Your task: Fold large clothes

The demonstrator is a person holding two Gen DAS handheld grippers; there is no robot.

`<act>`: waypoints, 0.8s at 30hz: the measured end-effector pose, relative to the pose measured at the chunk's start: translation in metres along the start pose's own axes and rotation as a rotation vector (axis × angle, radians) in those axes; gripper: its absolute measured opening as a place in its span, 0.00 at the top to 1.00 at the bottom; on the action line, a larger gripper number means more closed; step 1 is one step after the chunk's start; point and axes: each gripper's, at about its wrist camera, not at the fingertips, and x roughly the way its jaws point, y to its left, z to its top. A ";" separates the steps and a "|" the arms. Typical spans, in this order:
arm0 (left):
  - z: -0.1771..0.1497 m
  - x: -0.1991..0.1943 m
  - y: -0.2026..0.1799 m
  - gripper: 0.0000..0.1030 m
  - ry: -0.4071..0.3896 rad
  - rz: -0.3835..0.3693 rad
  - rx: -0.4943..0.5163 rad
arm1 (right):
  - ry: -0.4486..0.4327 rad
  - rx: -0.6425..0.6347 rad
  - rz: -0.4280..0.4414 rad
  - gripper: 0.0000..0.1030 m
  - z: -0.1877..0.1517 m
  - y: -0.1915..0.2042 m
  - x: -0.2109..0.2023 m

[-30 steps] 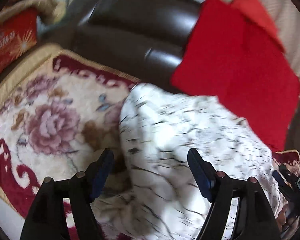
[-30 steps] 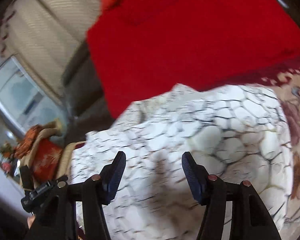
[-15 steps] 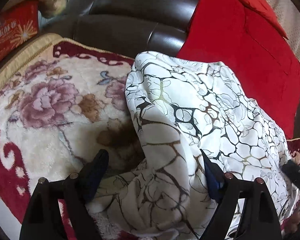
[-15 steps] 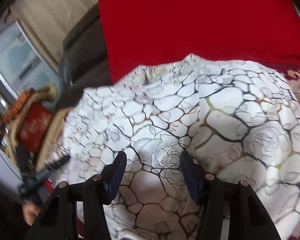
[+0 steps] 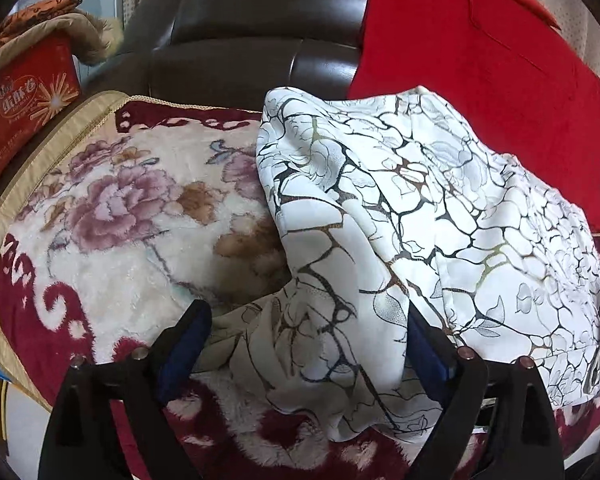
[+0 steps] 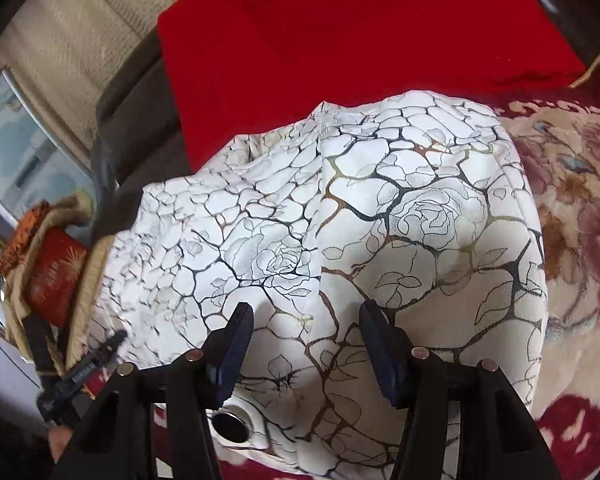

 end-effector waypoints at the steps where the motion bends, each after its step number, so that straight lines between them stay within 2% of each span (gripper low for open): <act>1: -0.001 -0.002 0.000 0.10 -0.004 -0.001 -0.005 | -0.003 -0.016 -0.008 0.42 0.000 0.003 -0.002; 3: -0.003 -0.007 0.001 0.10 -0.021 0.000 -0.014 | -0.011 -0.011 0.000 0.42 -0.001 0.003 -0.009; 6: -0.008 -0.024 0.002 0.10 -0.065 0.001 -0.032 | -0.056 0.066 0.048 0.42 -0.006 -0.008 -0.025; 10: -0.012 -0.040 0.011 0.10 -0.123 -0.010 -0.073 | -0.144 0.137 0.027 0.42 -0.007 -0.029 -0.048; 12: -0.013 -0.034 0.012 0.10 -0.099 0.014 -0.063 | -0.096 0.174 0.017 0.42 -0.007 -0.040 -0.040; 14: -0.015 -0.015 0.013 0.09 -0.015 0.015 -0.055 | 0.016 0.194 0.011 0.41 -0.011 -0.049 -0.016; 15: -0.016 -0.005 0.015 0.09 0.026 -0.007 -0.070 | 0.016 0.199 0.004 0.42 -0.013 -0.050 -0.011; 17: -0.016 -0.003 0.018 0.09 0.032 -0.025 -0.091 | -0.006 0.159 -0.016 0.41 -0.011 -0.042 -0.016; 20: -0.014 -0.013 0.017 0.09 -0.010 -0.016 -0.078 | -0.030 0.162 -0.016 0.41 -0.011 -0.039 -0.022; 24: -0.013 -0.041 0.021 0.10 -0.135 -0.018 -0.083 | -0.111 0.146 0.024 0.41 -0.012 -0.028 -0.040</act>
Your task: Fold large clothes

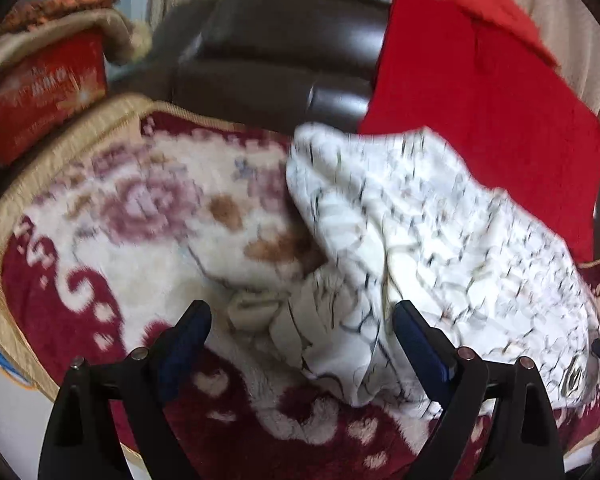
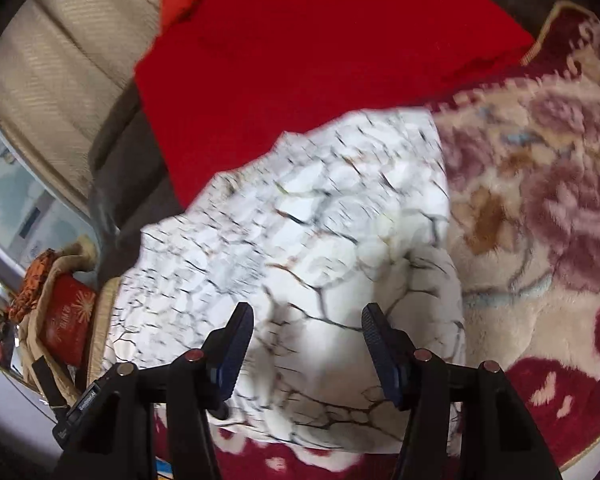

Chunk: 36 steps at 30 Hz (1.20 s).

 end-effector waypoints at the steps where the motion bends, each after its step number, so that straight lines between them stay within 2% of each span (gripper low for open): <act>1: 0.002 -0.007 0.001 0.10 -0.038 0.000 -0.005 | -0.022 -0.016 0.015 0.41 0.000 0.005 -0.004; 4: 0.005 -0.012 0.003 0.10 -0.071 -0.033 -0.021 | -0.047 -0.052 0.093 0.41 -0.002 0.023 -0.006; 8: 0.003 0.009 -0.011 0.10 0.018 -0.006 0.040 | 0.020 -0.075 0.134 0.41 -0.009 0.044 0.017; 10: -0.004 0.030 -0.017 0.08 0.105 0.067 0.093 | 0.100 -0.072 0.099 0.40 -0.014 0.048 0.040; 12: -0.007 0.037 -0.013 0.08 0.143 0.047 0.063 | 0.133 -0.098 0.053 0.41 -0.017 0.049 0.054; 15: -0.004 0.025 -0.008 0.08 0.104 0.035 0.029 | 0.125 -0.109 0.047 0.41 -0.014 0.054 0.049; 21: -0.003 0.003 -0.027 0.08 -0.013 0.116 0.106 | 0.043 -0.151 0.120 0.41 -0.009 0.069 0.028; 24: 0.000 0.002 -0.034 0.08 -0.027 0.121 0.123 | 0.033 -0.197 0.152 0.41 -0.010 0.088 0.030; 28: 0.001 0.008 -0.043 0.08 -0.013 0.154 0.154 | 0.091 -0.251 0.158 0.41 -0.018 0.104 0.055; 30: 0.001 0.011 -0.043 0.08 -0.007 0.161 0.156 | 0.194 -0.254 0.128 0.40 -0.024 0.103 0.081; 32: 0.002 0.013 -0.041 0.08 -0.005 0.161 0.155 | 0.245 -0.250 0.077 0.41 -0.026 0.100 0.097; 34: 0.002 0.014 -0.039 0.08 -0.002 0.165 0.154 | 0.226 -0.245 0.092 0.40 -0.022 0.103 0.094; 36: 0.002 0.015 -0.038 0.08 0.003 0.166 0.153 | 0.182 -0.234 0.148 0.40 -0.014 0.106 0.085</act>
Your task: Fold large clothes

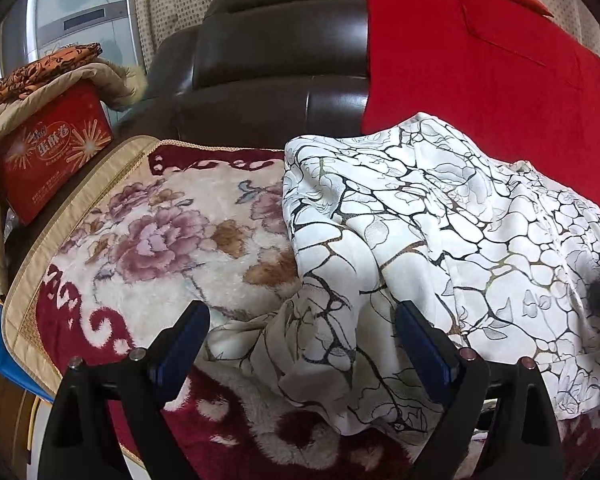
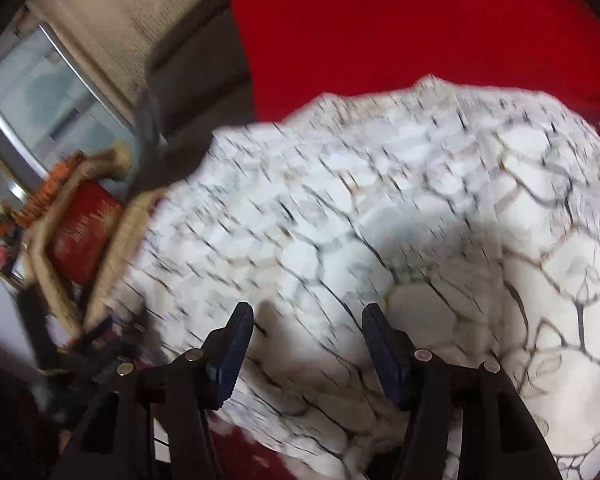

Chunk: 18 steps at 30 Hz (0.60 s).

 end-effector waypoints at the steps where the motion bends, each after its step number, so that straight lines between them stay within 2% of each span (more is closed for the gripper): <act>1: 0.000 0.001 0.000 0.08 0.001 0.000 -0.001 | -0.033 0.000 0.023 0.40 0.004 0.002 -0.005; 6: 0.000 0.002 -0.003 0.08 0.003 0.012 0.012 | -0.103 -0.020 0.066 0.41 0.022 0.014 -0.002; 9: -0.001 0.005 -0.003 0.08 0.009 0.016 0.017 | -0.071 0.007 0.082 0.43 0.033 0.013 0.023; 11: -0.001 0.006 -0.003 0.08 0.012 0.017 0.019 | -0.005 0.063 0.074 0.45 0.038 0.001 0.051; 13: -0.002 0.007 -0.005 0.08 0.010 0.023 0.028 | 0.075 0.108 0.028 0.59 0.037 -0.013 0.079; 18: -0.003 0.008 -0.005 0.08 0.013 0.028 0.035 | 0.054 0.107 0.020 0.60 0.037 -0.009 0.068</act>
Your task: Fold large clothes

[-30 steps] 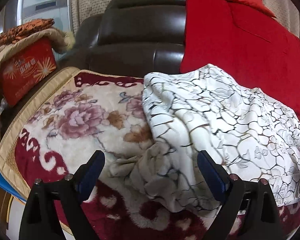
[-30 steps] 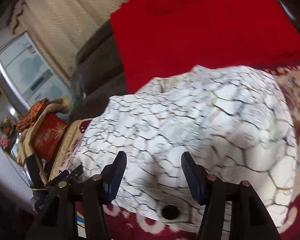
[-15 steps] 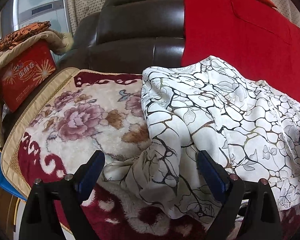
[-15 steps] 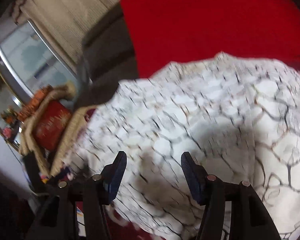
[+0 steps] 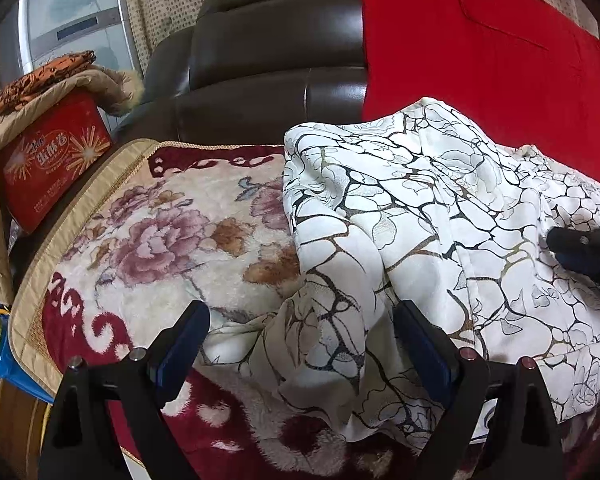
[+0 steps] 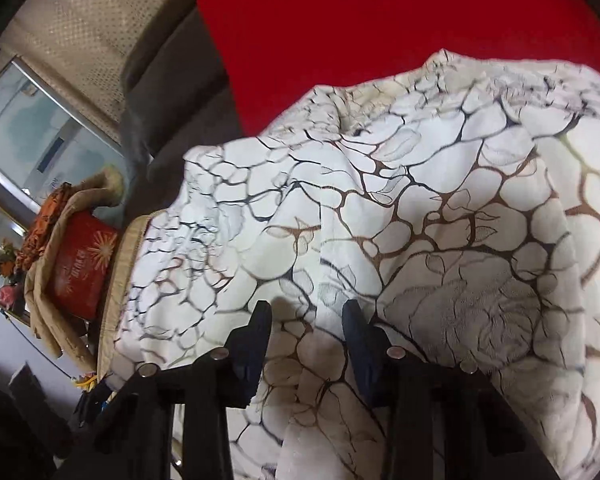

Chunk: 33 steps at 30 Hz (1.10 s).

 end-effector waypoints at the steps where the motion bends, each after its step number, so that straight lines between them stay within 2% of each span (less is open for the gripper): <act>1: 0.000 0.000 0.001 0.08 0.005 -0.007 -0.009 | -0.002 -0.005 -0.001 0.60 -0.003 0.002 -0.005; 4: 0.000 0.001 0.005 0.08 0.014 -0.024 -0.030 | -0.016 -0.041 -0.015 0.60 -0.016 0.009 -0.027; 6: 0.000 -0.001 0.010 0.08 0.015 -0.033 -0.045 | -0.063 -0.070 -0.052 0.60 -0.024 0.011 -0.051; 9: 0.000 -0.013 0.017 0.08 -0.033 -0.038 -0.080 | -0.107 -0.083 -0.058 0.55 -0.031 0.007 -0.079; 12: 0.000 -0.019 0.023 0.08 -0.080 -0.037 -0.092 | -0.105 -0.060 -0.099 0.53 -0.043 -0.009 -0.095; 14: -0.003 0.000 0.021 0.08 0.008 0.006 -0.058 | -0.070 -0.022 -0.133 0.53 -0.048 -0.021 -0.092; 15: -0.005 0.012 0.022 0.07 0.063 -0.011 -0.069 | -0.038 0.002 -0.137 0.53 -0.049 -0.030 -0.085; 18: -0.006 0.018 0.041 0.07 0.093 -0.094 -0.174 | -0.021 -0.008 -0.127 0.53 -0.050 -0.035 -0.085; 22: -0.009 0.011 0.059 0.07 0.070 -0.134 -0.248 | -0.062 -0.006 -0.065 0.49 -0.054 -0.038 -0.109; 26: -0.014 0.000 0.067 0.07 0.051 -0.137 -0.270 | -0.093 0.045 0.002 0.48 -0.064 -0.051 -0.131; 30: -0.022 -0.016 0.075 0.07 0.022 -0.108 -0.310 | -0.103 0.023 0.012 0.46 -0.072 -0.049 -0.141; 33: -0.027 -0.016 0.085 0.07 0.041 -0.114 -0.362 | -0.095 0.018 0.007 0.46 -0.080 -0.050 -0.145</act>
